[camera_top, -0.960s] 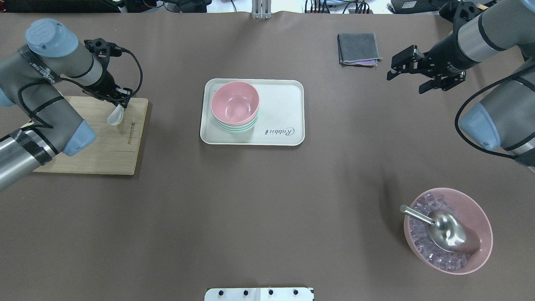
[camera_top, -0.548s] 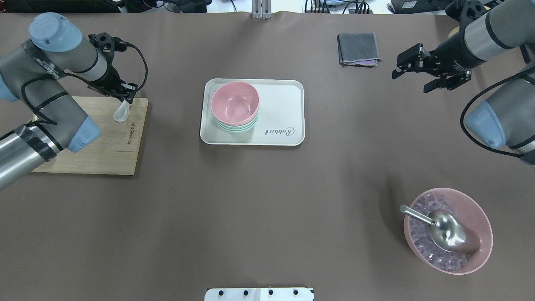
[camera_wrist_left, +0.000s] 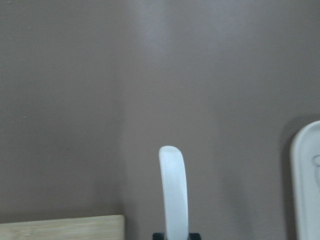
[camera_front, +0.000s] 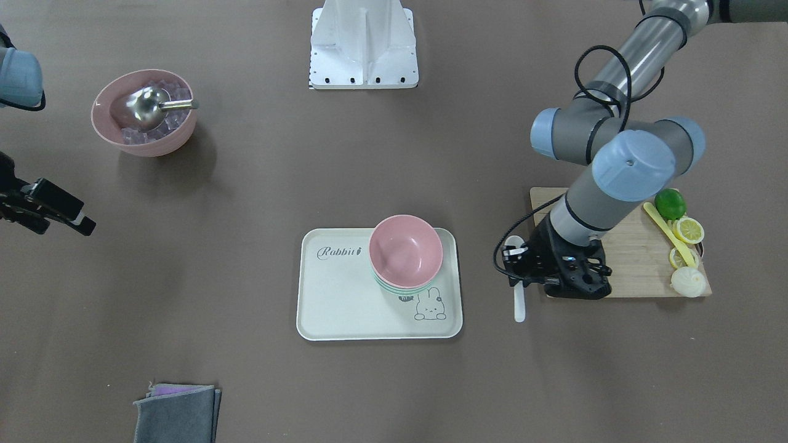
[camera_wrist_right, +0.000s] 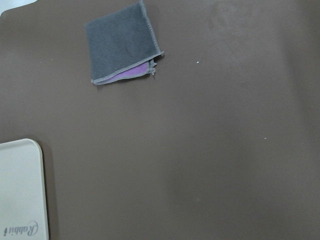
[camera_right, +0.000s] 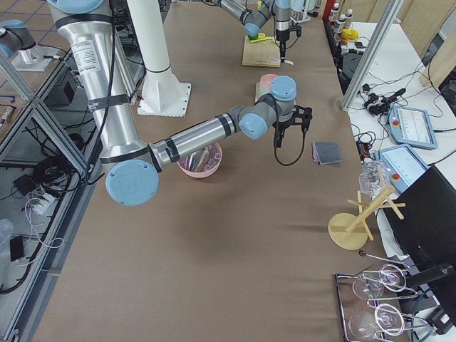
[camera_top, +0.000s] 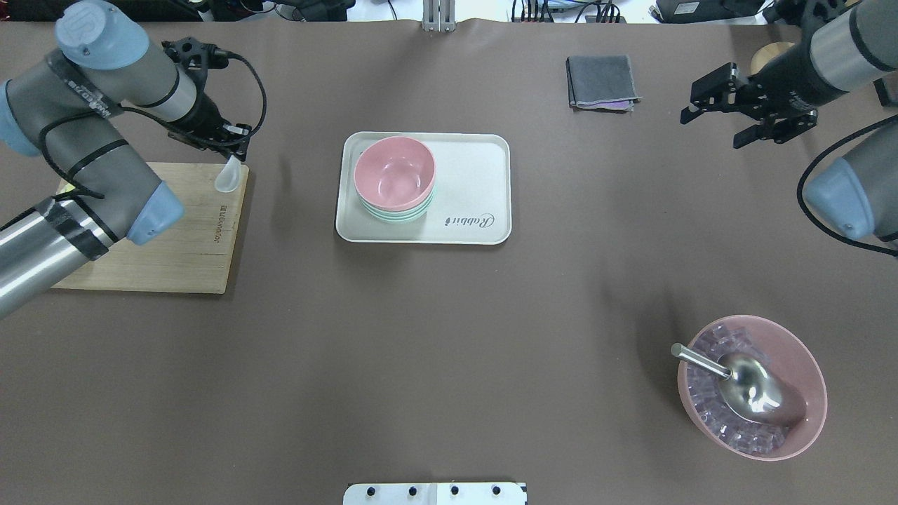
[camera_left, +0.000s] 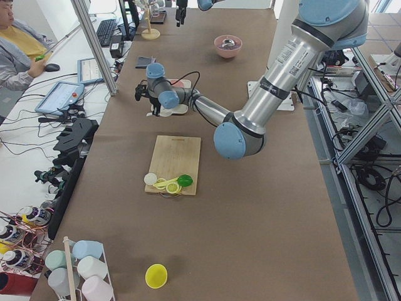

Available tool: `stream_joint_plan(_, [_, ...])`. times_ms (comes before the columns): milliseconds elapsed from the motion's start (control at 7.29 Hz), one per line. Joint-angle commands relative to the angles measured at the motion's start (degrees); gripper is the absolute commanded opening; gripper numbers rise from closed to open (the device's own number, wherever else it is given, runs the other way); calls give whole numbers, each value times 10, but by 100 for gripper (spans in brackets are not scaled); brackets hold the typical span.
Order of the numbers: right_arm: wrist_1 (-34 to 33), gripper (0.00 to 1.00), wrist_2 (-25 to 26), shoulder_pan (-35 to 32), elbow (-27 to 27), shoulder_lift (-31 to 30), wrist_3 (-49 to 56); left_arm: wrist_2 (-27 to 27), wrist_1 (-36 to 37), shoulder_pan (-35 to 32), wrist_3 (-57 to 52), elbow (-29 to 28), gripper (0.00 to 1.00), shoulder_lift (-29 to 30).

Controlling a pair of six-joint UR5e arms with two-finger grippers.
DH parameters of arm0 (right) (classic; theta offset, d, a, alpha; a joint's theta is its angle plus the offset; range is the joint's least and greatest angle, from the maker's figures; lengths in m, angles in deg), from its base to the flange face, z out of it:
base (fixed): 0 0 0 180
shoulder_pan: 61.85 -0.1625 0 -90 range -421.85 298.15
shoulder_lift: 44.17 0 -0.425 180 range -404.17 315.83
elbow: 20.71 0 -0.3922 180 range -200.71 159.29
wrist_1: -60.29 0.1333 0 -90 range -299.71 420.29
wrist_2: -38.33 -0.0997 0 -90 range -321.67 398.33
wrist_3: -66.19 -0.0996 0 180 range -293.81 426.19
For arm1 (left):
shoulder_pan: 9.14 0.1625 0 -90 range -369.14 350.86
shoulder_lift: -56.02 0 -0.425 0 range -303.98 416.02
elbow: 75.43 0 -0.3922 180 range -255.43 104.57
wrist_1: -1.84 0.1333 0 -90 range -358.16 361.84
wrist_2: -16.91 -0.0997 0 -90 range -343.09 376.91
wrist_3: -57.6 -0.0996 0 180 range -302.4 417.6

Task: Stack pink bowl on green and place spoon
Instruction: 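Carry the white spoon with the left gripper into the pink bowl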

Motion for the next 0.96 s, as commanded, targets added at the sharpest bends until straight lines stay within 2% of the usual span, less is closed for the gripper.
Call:
stream_joint_plan(0, [0, 100, -1, -15, 2, -29, 54, -5, -1, 43, 90, 0, 0, 64])
stream_joint_plan(137, [0, 100, -1, -15, 2, -29, 54, -5, -2, 55, 110, 0, 0, 78])
stream_joint_plan(274, [0, 100, -1, -16, 2, -28, 55, -5, -3, 63, 110, 6, 10, 77])
stream_joint_plan(411, [0, 100, -1, -18, 4, -28, 55, -9, -3, 62, 104, 9, 97, 70])
stream_joint_plan(823, [0, 100, -1, -23, 2, -29, 55, -19, -1, 36, 71, 7, 98, 63])
